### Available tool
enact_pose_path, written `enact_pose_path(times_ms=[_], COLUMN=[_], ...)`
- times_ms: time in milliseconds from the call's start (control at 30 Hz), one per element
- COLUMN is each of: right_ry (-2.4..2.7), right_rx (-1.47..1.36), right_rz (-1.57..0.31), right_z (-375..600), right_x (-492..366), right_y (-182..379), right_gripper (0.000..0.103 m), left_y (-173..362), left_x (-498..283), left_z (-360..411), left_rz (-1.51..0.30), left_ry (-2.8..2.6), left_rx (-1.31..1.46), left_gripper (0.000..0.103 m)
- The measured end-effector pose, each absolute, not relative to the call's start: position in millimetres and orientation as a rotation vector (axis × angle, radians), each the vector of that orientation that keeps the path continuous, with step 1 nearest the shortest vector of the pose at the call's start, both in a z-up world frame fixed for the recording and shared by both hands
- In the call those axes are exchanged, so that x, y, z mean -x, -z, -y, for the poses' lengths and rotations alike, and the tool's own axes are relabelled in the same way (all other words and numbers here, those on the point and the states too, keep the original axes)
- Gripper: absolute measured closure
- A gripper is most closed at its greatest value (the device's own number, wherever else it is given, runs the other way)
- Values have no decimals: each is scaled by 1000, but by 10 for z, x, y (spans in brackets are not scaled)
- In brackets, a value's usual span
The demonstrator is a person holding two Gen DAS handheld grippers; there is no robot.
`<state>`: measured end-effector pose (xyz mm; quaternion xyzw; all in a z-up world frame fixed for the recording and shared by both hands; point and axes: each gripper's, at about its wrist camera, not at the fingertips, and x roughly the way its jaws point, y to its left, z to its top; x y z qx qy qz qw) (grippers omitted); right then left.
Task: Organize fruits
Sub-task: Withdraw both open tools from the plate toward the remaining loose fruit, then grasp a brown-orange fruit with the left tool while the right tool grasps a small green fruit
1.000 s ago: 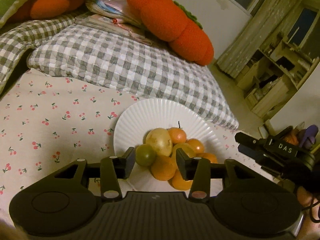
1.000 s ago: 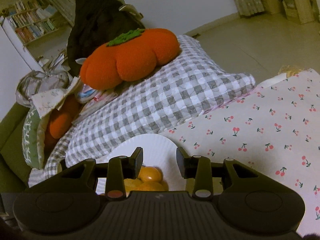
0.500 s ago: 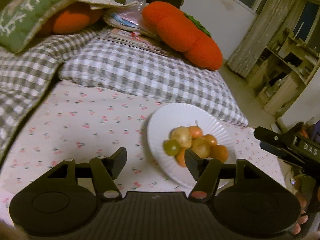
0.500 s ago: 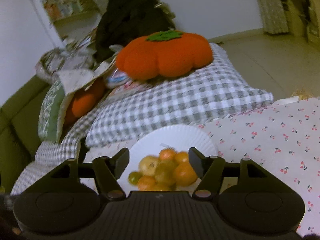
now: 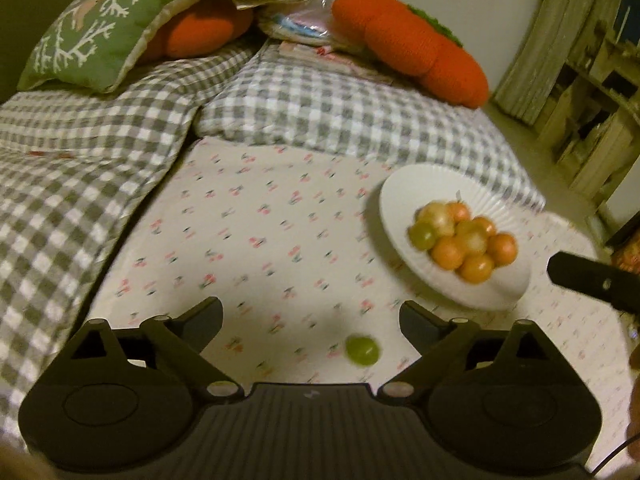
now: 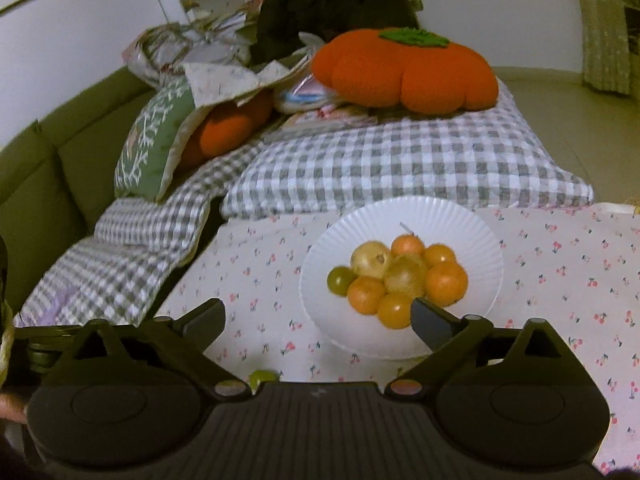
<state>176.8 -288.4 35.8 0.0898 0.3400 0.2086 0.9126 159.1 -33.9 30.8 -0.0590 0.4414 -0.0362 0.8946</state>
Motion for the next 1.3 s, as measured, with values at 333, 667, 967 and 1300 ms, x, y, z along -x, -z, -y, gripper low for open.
enact_pose_path(times_ms=[333, 667, 967, 1300], right_ry=[-439, -432, -422, -422], right_rx=[-72, -3, 75, 107], right_rz=[-773, -804, -848, -886], right_z=[2569, 2326, 2104, 1985], right_x=[-1594, -1490, -1438, -1459], right_y=[-249, -199, -99, 47], right_gripper=[0, 0, 1, 1], left_y=[-209, -242, -114, 98], left_x=[-1343, -1127, -928, -842], left_z=[253, 134, -49, -43], left_rz=[-946, -945, -993, -1085], left_ry=[39, 50, 65, 152], left_rx=[45, 31, 68, 133], left_gripper=[10, 10, 10, 40])
